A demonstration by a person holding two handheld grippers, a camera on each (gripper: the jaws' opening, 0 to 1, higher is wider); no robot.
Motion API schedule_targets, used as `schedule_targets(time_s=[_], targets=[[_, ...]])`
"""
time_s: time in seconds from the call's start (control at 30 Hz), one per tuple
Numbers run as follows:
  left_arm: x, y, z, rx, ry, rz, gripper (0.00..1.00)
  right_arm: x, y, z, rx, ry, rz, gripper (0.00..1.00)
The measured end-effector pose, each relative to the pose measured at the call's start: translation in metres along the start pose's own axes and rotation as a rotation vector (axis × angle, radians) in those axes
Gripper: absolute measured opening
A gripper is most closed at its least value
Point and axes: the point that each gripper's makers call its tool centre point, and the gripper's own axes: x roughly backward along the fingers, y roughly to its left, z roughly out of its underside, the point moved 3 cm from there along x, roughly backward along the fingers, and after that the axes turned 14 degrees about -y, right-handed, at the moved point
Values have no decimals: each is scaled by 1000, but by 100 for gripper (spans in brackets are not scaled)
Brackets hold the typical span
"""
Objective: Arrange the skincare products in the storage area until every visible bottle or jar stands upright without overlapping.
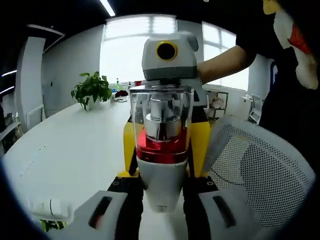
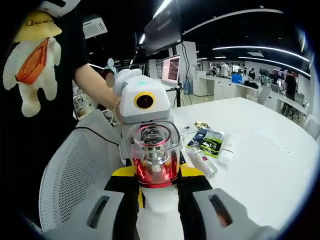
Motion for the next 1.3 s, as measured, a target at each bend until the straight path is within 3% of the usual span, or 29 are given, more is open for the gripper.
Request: schedule_targets(time_s=[0.4, 0.73, 0.93, 1.3], targets=[[-10, 18, 22, -14, 16, -28, 25, 2, -24, 26, 35, 108, -23, 28], [-17, 44, 23, 32, -32, -59, 26, 7, -54, 25, -7, 82, 8, 28], [-17, 86, 30, 74, -51, -103, 26, 16, -80, 24, -4, 64, 35, 28], [-23, 130, 30, -1, -10, -105, 26, 13, -128, 21, 51, 55, 24, 27]])
